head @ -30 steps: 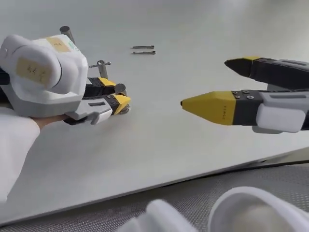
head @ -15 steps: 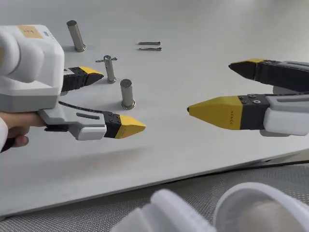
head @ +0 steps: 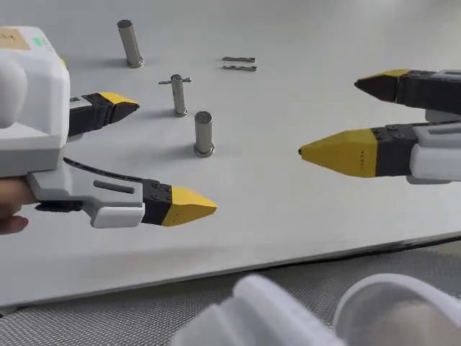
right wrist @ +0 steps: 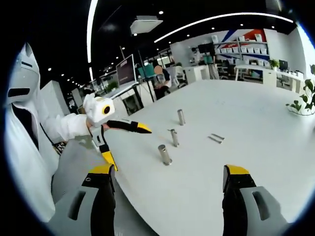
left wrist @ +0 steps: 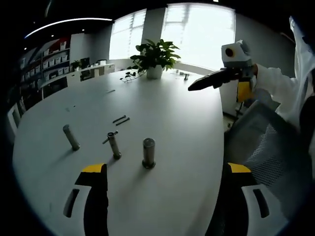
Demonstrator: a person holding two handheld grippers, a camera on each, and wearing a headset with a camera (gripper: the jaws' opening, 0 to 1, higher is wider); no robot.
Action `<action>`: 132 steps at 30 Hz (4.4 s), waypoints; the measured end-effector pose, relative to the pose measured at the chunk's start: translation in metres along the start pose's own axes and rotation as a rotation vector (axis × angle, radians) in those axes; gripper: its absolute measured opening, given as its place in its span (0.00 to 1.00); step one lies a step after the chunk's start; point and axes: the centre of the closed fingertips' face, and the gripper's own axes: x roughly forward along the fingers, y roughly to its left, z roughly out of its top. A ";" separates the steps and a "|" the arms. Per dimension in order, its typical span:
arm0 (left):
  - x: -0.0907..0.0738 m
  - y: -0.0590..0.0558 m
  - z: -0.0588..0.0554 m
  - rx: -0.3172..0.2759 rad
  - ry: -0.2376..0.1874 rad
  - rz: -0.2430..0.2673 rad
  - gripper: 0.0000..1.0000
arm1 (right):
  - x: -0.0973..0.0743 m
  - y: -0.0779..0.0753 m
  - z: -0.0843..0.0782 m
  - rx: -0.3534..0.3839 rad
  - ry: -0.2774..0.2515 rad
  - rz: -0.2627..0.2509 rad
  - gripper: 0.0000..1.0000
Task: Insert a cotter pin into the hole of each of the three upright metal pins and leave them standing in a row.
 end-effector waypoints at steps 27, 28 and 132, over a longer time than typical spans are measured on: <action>-0.019 0.000 -0.020 -0.072 0.004 0.032 0.99 | 0.062 -0.083 0.025 -0.289 0.325 0.096 0.52; -0.020 0.001 -0.021 -0.070 0.008 0.034 0.99 | 0.065 -0.087 0.025 -0.297 0.335 0.089 0.52; -0.025 0.014 0.003 -0.182 -0.071 0.054 0.76 | 0.115 -0.122 0.038 -0.847 0.394 -0.080 0.00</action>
